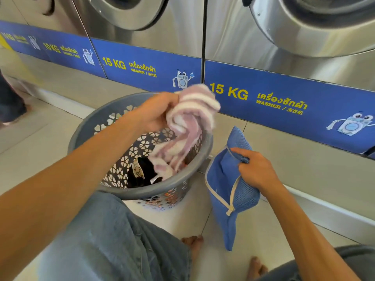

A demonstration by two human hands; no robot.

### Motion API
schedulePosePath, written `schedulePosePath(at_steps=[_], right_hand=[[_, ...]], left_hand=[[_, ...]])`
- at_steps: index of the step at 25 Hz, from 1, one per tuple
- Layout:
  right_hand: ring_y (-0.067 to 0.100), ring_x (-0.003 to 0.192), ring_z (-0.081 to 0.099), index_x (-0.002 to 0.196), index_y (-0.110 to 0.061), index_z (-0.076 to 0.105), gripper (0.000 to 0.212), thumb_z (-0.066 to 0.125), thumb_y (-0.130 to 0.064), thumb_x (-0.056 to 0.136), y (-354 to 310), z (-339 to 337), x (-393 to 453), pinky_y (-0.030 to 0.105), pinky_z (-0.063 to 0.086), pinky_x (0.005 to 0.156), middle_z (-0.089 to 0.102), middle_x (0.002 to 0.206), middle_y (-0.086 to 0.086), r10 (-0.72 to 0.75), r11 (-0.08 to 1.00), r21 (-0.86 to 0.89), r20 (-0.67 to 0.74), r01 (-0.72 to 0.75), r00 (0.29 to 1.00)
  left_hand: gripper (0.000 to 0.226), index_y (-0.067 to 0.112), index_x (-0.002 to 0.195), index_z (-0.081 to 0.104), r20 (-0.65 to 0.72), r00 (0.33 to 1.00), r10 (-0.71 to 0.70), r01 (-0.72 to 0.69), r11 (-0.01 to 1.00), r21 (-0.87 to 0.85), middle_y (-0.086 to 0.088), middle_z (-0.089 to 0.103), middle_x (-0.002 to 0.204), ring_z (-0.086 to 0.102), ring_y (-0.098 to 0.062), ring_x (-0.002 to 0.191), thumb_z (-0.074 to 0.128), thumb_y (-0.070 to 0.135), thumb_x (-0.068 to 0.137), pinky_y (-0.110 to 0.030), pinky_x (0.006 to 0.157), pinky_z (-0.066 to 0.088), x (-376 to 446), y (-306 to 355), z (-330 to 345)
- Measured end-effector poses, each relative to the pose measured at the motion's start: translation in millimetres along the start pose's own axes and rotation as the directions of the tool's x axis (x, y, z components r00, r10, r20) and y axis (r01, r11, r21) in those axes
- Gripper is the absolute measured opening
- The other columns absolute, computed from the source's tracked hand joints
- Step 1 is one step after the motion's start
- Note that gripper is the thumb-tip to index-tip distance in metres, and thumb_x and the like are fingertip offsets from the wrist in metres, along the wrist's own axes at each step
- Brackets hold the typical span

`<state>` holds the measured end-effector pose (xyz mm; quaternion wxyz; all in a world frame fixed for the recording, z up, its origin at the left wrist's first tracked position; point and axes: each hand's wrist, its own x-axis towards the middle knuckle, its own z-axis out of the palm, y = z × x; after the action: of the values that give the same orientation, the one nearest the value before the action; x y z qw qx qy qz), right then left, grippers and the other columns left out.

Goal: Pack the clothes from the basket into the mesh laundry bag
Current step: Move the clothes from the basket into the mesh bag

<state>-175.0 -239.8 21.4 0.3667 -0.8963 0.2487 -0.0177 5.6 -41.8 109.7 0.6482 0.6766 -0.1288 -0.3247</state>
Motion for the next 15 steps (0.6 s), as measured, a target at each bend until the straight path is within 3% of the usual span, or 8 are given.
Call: schedulePosePath(at_steps=[2, 3, 5, 7, 9, 11, 13, 15], right_hand=[[0.028, 0.092, 0.057, 0.133, -0.033, 0.058, 0.058, 0.044, 0.0, 0.087, 4, -5, -3, 0.031, 0.043, 0.071, 0.063, 0.129, 0.01, 0.011, 1.0, 0.018, -0.01, -0.011, 1.0], [0.025, 0.089, 0.054, 0.133, -0.032, 0.058, 0.058, 0.044, 0.001, 0.087, 5, -8, -4, 0.031, 0.043, 0.071, 0.063, 0.128, 0.01, 0.013, 0.999, 0.03, -0.017, -0.012, 1.0], [0.022, 0.088, 0.054, 0.132, -0.029, 0.06, 0.057, 0.044, 0.002, 0.087, 6, -14, -8, 0.029, 0.042, 0.071, 0.064, 0.129, 0.008, 0.01, 0.998, 0.063, -0.042, -0.008, 0.999], [0.024, 0.087, 0.057, 0.13, -0.027, 0.061, 0.056, 0.043, 0.003, 0.086, 8, -20, -10, 0.027, 0.043, 0.067, 0.065, 0.128, 0.007, 0.014, 0.996, 0.093, -0.064, -0.008, 0.998], [0.03, 0.097, 0.061, 0.129, -0.026, 0.062, 0.056, 0.044, 0.004, 0.085, 11, -25, -12, 0.029, 0.046, 0.07, 0.064, 0.129, 0.007, 0.016, 0.994, 0.11, -0.086, -0.006, 0.996], [0.031, 0.111, 0.06, 0.128, -0.026, 0.063, 0.056, 0.044, 0.003, 0.084, 14, -29, -13, 0.034, 0.048, 0.081, 0.063, 0.132, 0.006, 0.021, 0.993, 0.119, -0.103, -0.009, 0.994], [0.03, 0.116, 0.058, 0.127, -0.025, 0.063, 0.055, 0.045, 0.003, 0.084, 17, -31, -14, 0.035, 0.048, 0.088, 0.062, 0.134, 0.004, 0.03, 0.99, 0.139, -0.108, -0.015, 0.994], [0.028, 0.116, 0.058, 0.127, -0.024, 0.064, 0.054, 0.045, 0.003, 0.084, 17, -31, -15, 0.032, 0.047, 0.086, 0.063, 0.132, 0.004, 0.035, 0.989, 0.145, -0.104, -0.02, 0.994]], left_hand=[[0.017, 0.004, 0.09, 0.056, 0.123, 0.99, 0.065, -0.036, 0.973, -0.229, -0.01, 0.048, 0.089, 0.05, -0.028, 0.082, 0.042, 0.007, 0.082, -0.035, 0.08, 0.044, -18, 18, 2], [0.023, 0.008, 0.101, 0.051, 0.151, 0.986, 0.071, -0.023, 0.954, -0.299, -0.01, 0.041, 0.096, 0.043, -0.031, 0.09, 0.045, 0.011, 0.078, -0.039, 0.086, 0.039, -25, 21, 3], [0.022, 0.01, 0.097, 0.052, 0.182, 0.983, 0.038, 0.024, 0.945, -0.326, -0.009, 0.045, 0.088, 0.048, -0.03, 0.08, 0.05, 0.018, 0.077, -0.034, 0.079, 0.042, -38, 14, 12], [0.014, 0.011, 0.089, 0.059, 0.146, 0.987, -0.062, 0.082, 0.988, -0.133, -0.001, 0.061, 0.074, 0.06, -0.016, 0.062, 0.054, 0.024, 0.09, -0.023, 0.059, 0.049, -47, -5, 28], [0.02, 0.01, 0.09, 0.062, 0.017, 0.985, -0.172, 0.165, 0.963, 0.213, 0.002, 0.069, 0.064, 0.065, -0.008, 0.051, 0.058, 0.028, 0.097, -0.018, 0.044, 0.049, -46, -31, 34], [0.034, 0.011, 0.106, 0.064, 0.003, 0.968, -0.25, 0.227, 0.885, 0.405, -0.005, 0.077, 0.087, 0.074, -0.016, 0.076, 0.069, 0.04, 0.088, -0.029, 0.066, 0.061, -40, -49, 31], [0.068, 0.011, 0.127, 0.059, 0.067, 0.924, -0.375, 0.312, 0.847, 0.431, -0.014, 0.072, 0.12, 0.069, -0.029, 0.113, 0.075, 0.05, 0.074, -0.047, 0.101, 0.053, -36, -57, 30], [0.073, 0.007, 0.131, 0.058, 0.088, 0.904, -0.418, 0.343, 0.833, 0.434, -0.019, 0.067, 0.13, 0.063, -0.034, 0.123, 0.074, 0.047, 0.072, -0.051, 0.109, 0.046, -35, -59, 34]])
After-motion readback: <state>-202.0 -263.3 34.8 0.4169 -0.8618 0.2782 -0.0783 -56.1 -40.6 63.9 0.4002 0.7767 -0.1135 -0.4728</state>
